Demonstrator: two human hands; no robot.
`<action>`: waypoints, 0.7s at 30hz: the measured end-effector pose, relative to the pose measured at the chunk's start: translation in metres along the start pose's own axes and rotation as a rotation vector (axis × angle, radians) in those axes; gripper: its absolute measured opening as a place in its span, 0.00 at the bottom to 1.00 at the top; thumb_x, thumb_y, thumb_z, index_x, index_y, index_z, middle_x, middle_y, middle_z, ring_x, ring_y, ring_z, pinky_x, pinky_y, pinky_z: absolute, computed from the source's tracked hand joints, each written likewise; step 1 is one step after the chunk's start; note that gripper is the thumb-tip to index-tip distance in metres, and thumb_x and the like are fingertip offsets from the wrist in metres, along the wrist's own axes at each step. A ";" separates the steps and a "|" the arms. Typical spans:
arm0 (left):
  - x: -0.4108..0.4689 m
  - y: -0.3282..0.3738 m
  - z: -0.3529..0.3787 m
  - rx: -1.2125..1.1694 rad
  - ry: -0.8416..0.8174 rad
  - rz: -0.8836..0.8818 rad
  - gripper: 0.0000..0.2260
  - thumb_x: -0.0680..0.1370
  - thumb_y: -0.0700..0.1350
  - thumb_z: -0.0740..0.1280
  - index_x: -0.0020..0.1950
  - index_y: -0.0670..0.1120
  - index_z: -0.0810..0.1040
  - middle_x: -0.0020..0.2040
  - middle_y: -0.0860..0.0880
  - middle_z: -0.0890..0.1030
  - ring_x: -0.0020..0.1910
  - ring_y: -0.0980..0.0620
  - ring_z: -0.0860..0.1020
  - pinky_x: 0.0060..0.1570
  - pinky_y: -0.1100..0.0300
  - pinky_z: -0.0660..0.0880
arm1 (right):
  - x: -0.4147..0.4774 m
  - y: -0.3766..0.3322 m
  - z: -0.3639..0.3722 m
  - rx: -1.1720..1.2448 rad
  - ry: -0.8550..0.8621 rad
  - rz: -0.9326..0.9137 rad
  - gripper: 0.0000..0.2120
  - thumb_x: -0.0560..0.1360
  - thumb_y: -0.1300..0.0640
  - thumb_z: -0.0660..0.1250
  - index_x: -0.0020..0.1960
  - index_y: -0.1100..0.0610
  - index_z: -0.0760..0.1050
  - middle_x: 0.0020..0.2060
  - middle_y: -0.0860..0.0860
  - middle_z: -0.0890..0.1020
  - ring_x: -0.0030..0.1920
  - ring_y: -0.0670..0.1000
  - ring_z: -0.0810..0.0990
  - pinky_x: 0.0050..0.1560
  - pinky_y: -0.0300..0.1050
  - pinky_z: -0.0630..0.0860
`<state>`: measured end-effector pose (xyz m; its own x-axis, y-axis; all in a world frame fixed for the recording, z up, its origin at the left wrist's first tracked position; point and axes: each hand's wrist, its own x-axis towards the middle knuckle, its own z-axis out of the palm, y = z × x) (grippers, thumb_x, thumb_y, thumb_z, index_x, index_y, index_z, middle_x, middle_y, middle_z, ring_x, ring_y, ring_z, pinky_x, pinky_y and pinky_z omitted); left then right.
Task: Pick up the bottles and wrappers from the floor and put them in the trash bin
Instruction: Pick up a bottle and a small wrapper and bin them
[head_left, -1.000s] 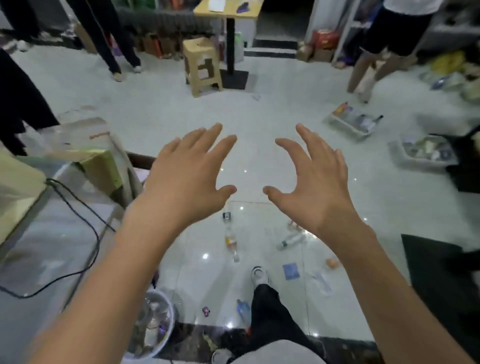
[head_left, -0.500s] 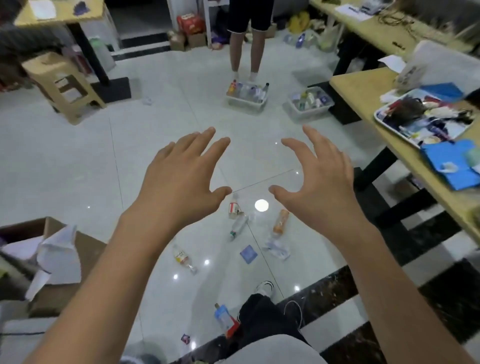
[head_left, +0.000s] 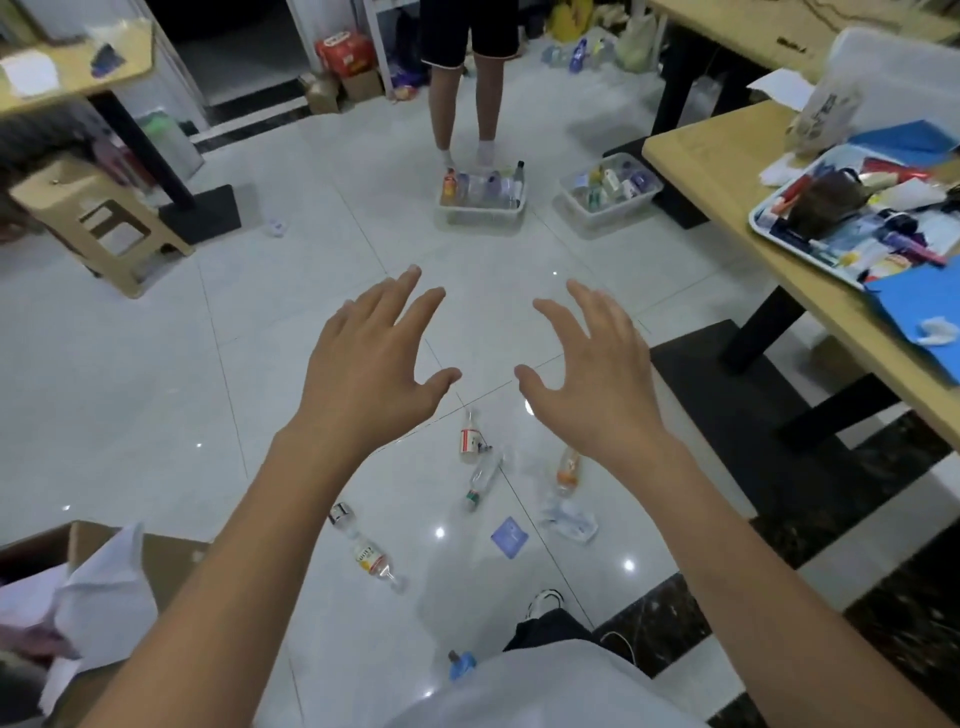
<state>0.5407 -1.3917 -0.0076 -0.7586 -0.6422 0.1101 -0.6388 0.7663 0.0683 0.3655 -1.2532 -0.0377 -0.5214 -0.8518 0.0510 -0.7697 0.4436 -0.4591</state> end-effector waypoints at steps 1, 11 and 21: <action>0.009 -0.003 0.008 0.003 0.001 -0.009 0.34 0.76 0.61 0.67 0.79 0.51 0.62 0.81 0.49 0.58 0.78 0.44 0.60 0.73 0.43 0.62 | 0.013 0.004 0.009 -0.017 -0.013 -0.006 0.32 0.79 0.40 0.62 0.79 0.44 0.57 0.82 0.48 0.51 0.81 0.53 0.46 0.80 0.56 0.47; 0.068 -0.031 0.064 -0.040 -0.150 -0.111 0.31 0.78 0.58 0.65 0.79 0.50 0.62 0.78 0.47 0.64 0.76 0.45 0.62 0.71 0.44 0.62 | 0.096 0.024 0.066 -0.071 -0.178 0.063 0.29 0.80 0.42 0.59 0.79 0.50 0.62 0.80 0.52 0.60 0.79 0.55 0.58 0.77 0.56 0.57; 0.139 -0.082 0.116 -0.096 -0.158 -0.013 0.31 0.78 0.59 0.65 0.79 0.51 0.62 0.78 0.47 0.65 0.76 0.45 0.63 0.72 0.44 0.62 | 0.151 0.017 0.108 -0.070 -0.147 0.165 0.30 0.80 0.42 0.60 0.79 0.48 0.60 0.80 0.52 0.60 0.79 0.54 0.57 0.77 0.54 0.56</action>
<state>0.4723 -1.5461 -0.1130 -0.7656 -0.6416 -0.0477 -0.6396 0.7510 0.1642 0.3137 -1.4050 -0.1336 -0.5868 -0.7953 -0.1522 -0.7046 0.5941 -0.3879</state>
